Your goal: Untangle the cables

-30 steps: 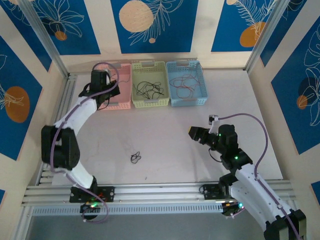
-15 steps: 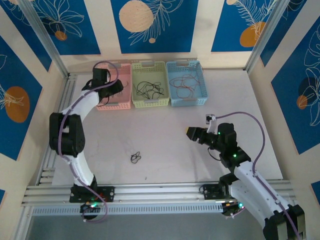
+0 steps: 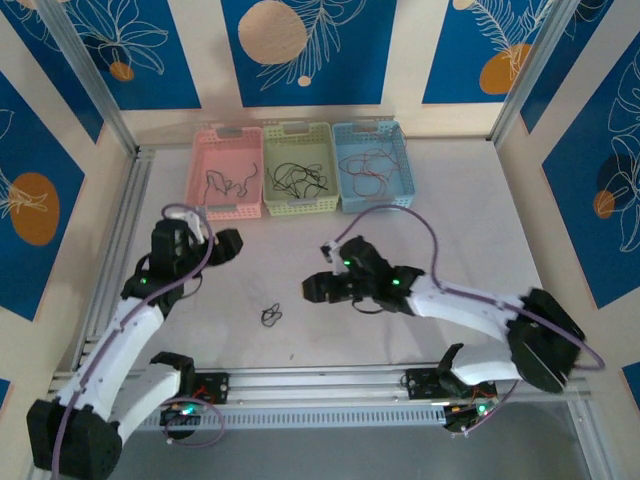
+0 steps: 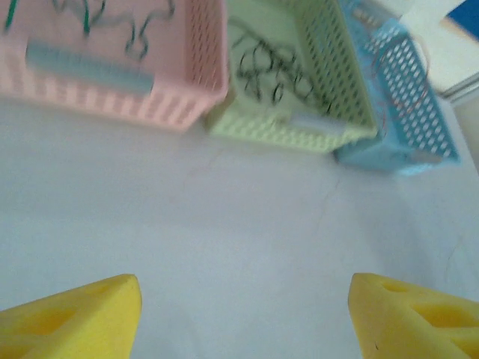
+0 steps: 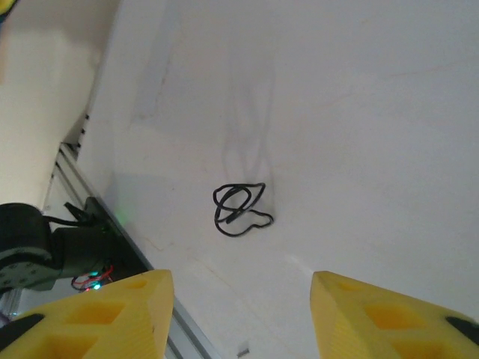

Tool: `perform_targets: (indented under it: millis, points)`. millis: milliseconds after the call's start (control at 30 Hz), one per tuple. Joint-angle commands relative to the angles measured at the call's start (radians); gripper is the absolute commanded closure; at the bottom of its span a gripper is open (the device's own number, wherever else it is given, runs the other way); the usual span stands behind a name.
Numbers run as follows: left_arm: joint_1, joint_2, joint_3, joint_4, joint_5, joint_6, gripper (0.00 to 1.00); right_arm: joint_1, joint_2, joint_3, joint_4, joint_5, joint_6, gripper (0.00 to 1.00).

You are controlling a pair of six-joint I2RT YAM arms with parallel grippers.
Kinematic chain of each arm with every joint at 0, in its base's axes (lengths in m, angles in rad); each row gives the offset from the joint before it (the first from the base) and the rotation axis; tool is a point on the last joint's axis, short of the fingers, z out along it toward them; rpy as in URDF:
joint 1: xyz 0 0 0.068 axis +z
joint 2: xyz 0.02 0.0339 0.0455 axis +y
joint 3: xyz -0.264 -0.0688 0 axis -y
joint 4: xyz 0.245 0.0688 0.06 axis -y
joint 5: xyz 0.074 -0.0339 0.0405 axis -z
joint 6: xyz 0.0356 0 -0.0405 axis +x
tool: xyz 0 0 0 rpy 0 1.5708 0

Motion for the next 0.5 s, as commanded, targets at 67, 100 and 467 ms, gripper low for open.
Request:
perform_targets:
  millis: [67,100,467]
  points:
    - [-0.004,-0.136,-0.076,-0.111,0.032,-0.032,0.27,0.081,0.257,0.184,-0.090,0.086,0.132,0.52]
    - [-0.003,-0.154,-0.080,-0.127,0.028,-0.026,0.27,0.091,0.296,0.211,-0.095,0.096,0.140,0.53]
    - [-0.003,-0.174,-0.088,-0.134,0.040,-0.020,0.28,0.104,0.538,0.330,-0.060,0.025,0.209,0.69]
